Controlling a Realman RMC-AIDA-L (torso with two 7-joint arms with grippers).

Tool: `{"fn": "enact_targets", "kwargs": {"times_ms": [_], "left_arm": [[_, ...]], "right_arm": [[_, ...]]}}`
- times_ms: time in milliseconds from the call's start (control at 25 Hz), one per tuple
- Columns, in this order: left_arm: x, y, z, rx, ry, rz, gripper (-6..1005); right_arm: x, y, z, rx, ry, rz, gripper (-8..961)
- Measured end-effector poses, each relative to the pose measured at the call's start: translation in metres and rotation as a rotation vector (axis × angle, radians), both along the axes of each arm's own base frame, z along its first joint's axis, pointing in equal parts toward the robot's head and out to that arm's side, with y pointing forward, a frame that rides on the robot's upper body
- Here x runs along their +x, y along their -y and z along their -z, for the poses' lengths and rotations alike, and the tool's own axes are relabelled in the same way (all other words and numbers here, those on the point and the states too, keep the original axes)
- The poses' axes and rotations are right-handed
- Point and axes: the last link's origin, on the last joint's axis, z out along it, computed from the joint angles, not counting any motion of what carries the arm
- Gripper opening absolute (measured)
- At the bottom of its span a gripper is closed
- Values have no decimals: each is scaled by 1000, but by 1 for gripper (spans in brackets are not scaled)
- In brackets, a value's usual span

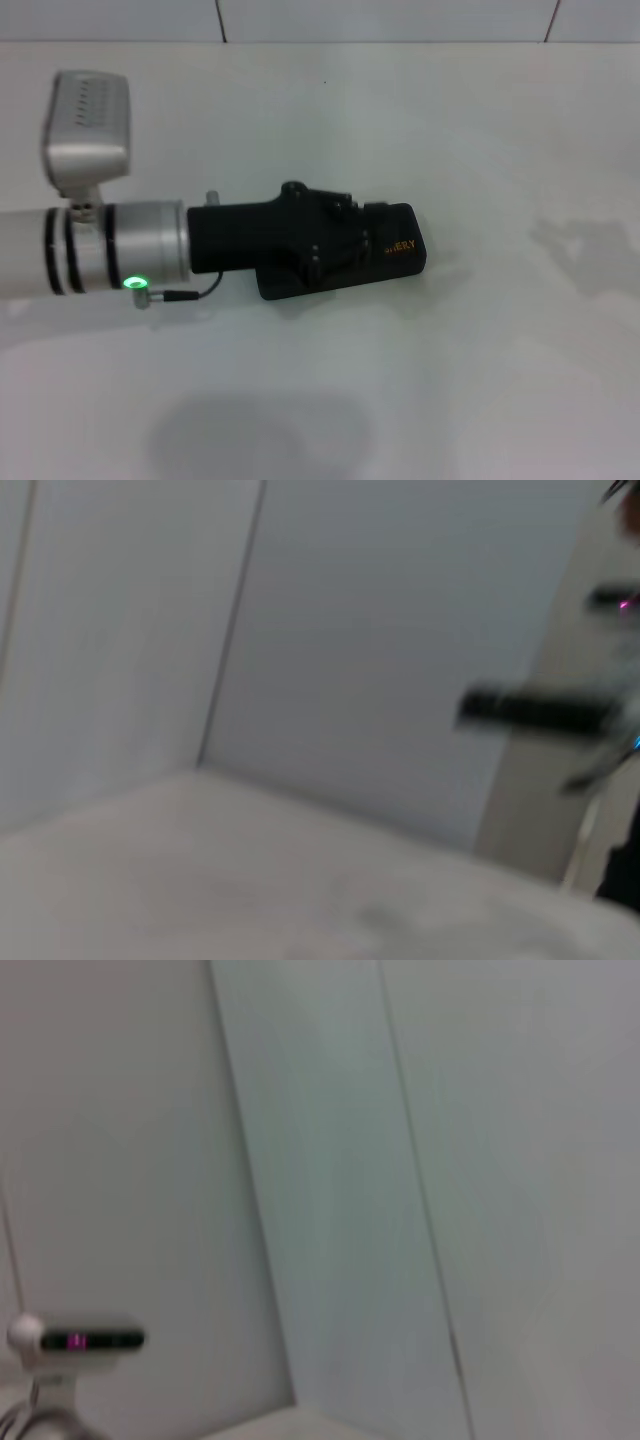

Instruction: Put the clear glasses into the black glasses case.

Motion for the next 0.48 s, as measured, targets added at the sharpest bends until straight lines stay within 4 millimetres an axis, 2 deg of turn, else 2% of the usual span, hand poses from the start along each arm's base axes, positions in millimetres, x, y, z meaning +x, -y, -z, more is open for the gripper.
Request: {"fn": "enact_targets", "kwargs": {"times_ms": [240, 400, 480], "left_arm": [[6, 15, -33, 50, 148, 89, 248], [4, 34, -45, 133, 199, 247, 256], [3, 46, -48, 163, 236, 322, 261]], "right_arm": [[-8, 2, 26, -62, 84, -102, 107], [-16, 2, 44, -112, 93, -169, 108], [-21, 0, 51, -135, 85, -186, 184]]}}
